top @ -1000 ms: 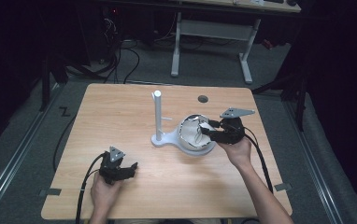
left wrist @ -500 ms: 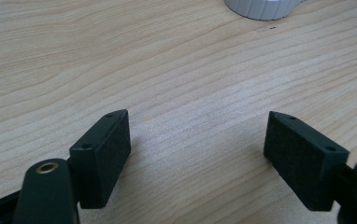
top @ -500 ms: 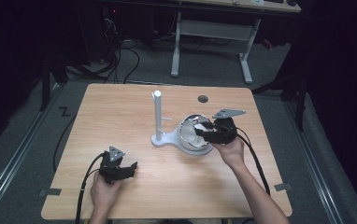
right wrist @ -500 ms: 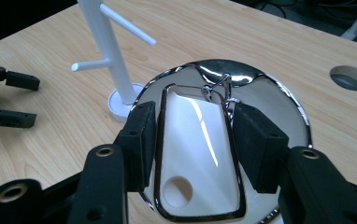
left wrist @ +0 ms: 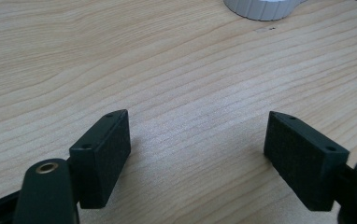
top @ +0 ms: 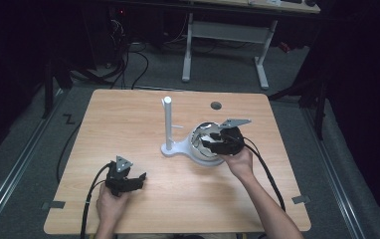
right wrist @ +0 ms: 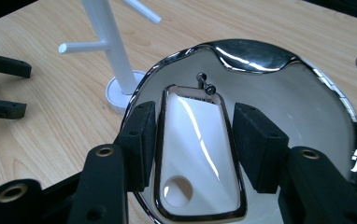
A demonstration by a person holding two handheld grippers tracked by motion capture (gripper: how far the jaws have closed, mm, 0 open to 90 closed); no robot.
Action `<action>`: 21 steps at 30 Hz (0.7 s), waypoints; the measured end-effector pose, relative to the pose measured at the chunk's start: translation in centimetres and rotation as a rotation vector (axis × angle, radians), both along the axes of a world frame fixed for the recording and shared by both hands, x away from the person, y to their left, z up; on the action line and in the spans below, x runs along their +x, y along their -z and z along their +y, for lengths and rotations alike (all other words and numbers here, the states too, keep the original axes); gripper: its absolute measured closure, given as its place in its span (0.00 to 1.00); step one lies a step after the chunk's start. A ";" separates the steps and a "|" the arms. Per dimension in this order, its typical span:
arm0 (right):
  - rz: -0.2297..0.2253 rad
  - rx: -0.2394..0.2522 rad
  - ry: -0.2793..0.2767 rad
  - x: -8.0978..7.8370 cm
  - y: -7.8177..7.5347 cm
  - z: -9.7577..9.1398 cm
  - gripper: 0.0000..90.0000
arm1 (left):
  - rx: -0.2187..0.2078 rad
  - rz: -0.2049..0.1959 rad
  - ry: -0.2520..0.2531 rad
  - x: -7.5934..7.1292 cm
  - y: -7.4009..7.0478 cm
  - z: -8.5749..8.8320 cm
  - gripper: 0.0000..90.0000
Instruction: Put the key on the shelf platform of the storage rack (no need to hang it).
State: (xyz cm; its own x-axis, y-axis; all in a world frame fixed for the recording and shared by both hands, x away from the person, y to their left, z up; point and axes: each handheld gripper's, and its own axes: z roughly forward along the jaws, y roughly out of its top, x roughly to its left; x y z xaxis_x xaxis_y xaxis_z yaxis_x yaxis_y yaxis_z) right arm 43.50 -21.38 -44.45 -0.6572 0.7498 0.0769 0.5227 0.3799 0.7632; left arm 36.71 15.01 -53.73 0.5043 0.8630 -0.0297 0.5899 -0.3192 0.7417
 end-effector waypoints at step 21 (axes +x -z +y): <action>0.052 -0.068 0.043 1.7 1.8 1.0 0.56 | -0.001 0.000 0.000 0.0 0.0 0.0 0.26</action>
